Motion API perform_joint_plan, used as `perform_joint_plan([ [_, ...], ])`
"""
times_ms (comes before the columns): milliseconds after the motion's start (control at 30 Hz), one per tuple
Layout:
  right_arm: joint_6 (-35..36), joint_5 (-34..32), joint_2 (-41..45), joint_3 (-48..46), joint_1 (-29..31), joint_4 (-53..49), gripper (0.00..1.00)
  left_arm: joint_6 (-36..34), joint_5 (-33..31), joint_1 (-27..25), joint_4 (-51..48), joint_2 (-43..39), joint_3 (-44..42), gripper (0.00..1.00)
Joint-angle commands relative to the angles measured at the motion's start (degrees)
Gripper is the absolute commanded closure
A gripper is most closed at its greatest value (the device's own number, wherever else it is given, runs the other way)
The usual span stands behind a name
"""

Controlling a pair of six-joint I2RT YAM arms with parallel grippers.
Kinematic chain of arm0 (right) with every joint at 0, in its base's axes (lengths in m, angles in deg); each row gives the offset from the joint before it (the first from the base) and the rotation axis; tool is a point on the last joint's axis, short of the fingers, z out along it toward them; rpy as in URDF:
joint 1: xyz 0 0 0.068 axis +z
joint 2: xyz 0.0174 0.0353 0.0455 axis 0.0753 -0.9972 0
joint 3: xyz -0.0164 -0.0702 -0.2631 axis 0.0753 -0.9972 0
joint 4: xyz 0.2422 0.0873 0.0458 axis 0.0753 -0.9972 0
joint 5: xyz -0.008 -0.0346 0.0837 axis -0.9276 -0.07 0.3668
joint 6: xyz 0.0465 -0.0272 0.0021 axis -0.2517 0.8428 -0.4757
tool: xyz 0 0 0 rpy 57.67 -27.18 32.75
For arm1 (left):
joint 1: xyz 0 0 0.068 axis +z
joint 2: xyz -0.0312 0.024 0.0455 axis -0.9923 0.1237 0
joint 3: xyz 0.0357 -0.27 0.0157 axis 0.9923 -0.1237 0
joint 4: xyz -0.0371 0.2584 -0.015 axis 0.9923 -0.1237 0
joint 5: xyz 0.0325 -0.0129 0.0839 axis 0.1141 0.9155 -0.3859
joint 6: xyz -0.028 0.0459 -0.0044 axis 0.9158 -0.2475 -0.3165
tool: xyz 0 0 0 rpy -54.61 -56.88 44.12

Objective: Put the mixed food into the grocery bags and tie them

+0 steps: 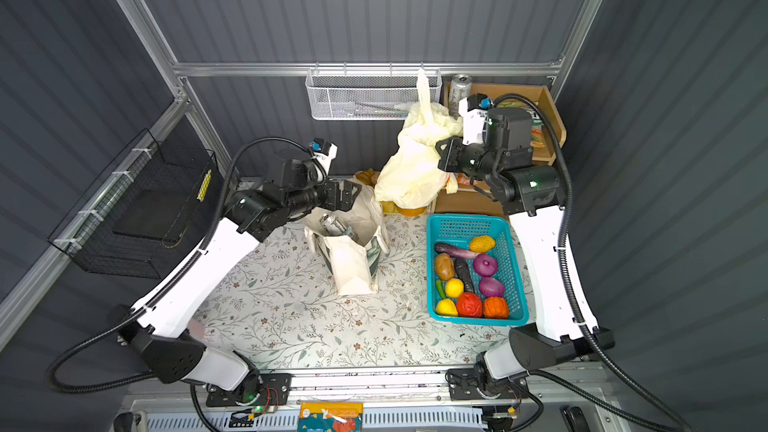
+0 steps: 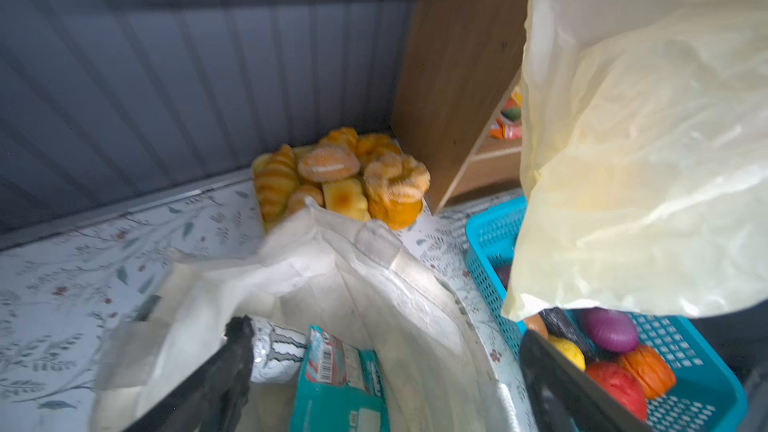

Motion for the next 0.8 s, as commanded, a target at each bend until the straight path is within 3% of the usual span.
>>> perform_joint_plan([
  [0,3.3,1.2,-5.8,9.2,4.8,-5.9,1.0,0.5,-4.1,4.7,4.1,-1.9,-3.5,0.0],
  [133,6.7,1.1,-12.2,17.9,10.0,-7.9,1.0,4.6,-1.5,12.6,6.6,-3.7,-7.4,0.0],
  [267,11.3,0.3,-16.1,18.7,13.8,-6.7,1.0,8.0,-2.0,16.7,6.0,-3.8,-9.4,0.0],
  [533,21.9,-8.9,-21.4,15.6,21.7,-4.8,1.0,12.7,-3.0,19.2,6.9,-4.7,-15.7,0.0],
  [767,27.5,-11.9,-22.2,7.7,26.7,-6.0,1.0,15.3,-1.7,20.7,7.8,-4.2,-21.1,0.0],
])
